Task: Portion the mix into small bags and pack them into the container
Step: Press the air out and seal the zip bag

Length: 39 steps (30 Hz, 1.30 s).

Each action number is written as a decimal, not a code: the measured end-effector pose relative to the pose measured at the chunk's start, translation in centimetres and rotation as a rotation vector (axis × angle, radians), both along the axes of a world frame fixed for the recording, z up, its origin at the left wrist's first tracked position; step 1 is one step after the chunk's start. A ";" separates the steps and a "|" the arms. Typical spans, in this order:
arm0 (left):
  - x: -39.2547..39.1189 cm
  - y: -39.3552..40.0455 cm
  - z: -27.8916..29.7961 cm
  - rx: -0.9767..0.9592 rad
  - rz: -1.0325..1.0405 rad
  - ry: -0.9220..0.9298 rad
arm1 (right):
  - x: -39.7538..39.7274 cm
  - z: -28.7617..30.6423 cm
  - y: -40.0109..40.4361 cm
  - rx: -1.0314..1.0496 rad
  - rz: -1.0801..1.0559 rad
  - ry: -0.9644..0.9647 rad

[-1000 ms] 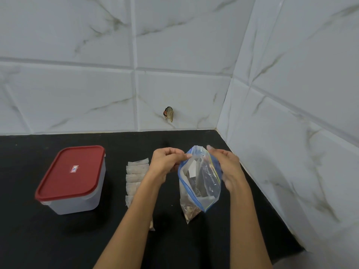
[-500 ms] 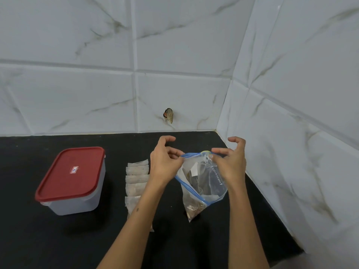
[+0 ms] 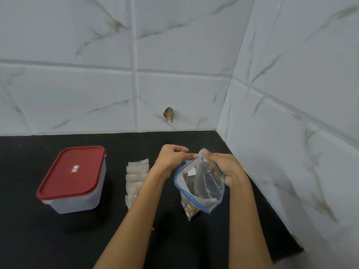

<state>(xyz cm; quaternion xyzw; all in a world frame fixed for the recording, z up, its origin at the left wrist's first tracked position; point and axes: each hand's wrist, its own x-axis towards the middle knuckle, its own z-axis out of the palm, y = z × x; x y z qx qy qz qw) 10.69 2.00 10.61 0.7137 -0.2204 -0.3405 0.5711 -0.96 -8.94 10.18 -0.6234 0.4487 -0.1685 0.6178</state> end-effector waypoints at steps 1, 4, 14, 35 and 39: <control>0.0 0.0 0.1 -0.012 -0.011 -0.004 | -0.1 0.2 0.1 0.002 0.009 -0.014; -0.1 -0.1 -0.4 -0.082 -0.011 -0.058 | -0.3 0.7 0.4 -0.013 0.034 -0.091; -1.1 -0.7 -0.7 -0.132 0.104 -1.096 | 0.0 1.0 1.8 -0.747 -0.224 -0.004; 1.0 1.3 0.7 0.107 0.414 -0.846 | -5.1 0.1 2.3 -0.415 -0.170 0.412; 2.1 2.2 -0.3 -0.086 0.262 -0.584 | -5.8 1.0 0.7 -0.325 -0.161 0.220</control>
